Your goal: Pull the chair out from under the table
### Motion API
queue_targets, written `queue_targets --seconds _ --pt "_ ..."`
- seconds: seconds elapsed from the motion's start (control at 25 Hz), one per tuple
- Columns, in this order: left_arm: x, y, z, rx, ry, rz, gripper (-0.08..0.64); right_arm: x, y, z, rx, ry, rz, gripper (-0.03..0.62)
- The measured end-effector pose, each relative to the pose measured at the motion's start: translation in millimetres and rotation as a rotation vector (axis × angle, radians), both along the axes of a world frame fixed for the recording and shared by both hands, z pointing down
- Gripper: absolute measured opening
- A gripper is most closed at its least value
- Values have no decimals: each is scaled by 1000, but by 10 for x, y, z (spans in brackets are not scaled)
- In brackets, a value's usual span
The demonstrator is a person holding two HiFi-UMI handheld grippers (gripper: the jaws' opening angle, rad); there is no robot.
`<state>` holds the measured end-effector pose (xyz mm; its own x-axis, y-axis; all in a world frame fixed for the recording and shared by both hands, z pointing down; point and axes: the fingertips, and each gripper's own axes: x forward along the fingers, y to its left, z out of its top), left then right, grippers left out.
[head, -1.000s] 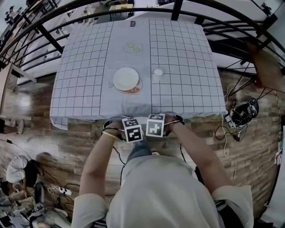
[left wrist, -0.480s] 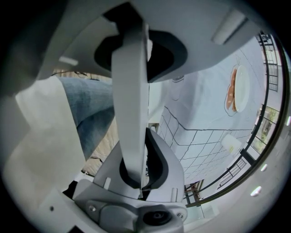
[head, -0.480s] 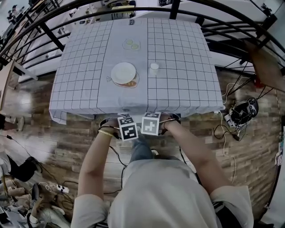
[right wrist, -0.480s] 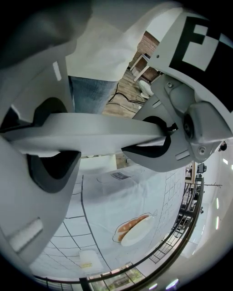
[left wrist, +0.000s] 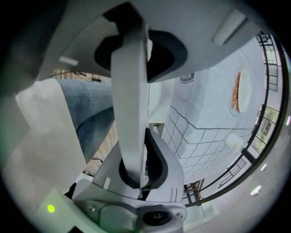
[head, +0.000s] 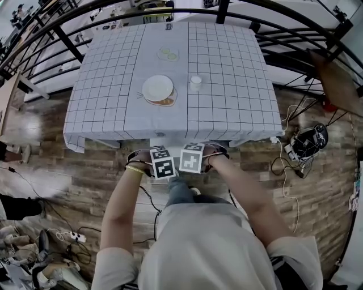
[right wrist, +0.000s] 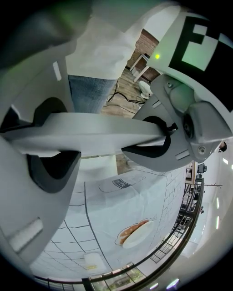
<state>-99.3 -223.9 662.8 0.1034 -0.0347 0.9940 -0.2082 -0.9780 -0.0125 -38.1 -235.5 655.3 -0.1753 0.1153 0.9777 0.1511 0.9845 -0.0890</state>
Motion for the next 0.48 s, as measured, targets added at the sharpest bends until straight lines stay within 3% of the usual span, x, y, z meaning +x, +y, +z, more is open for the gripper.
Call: queue_targets --seconds 0.48 --pt "63 322 16 3 0 17 78 67 333 15 3 6 4 81"
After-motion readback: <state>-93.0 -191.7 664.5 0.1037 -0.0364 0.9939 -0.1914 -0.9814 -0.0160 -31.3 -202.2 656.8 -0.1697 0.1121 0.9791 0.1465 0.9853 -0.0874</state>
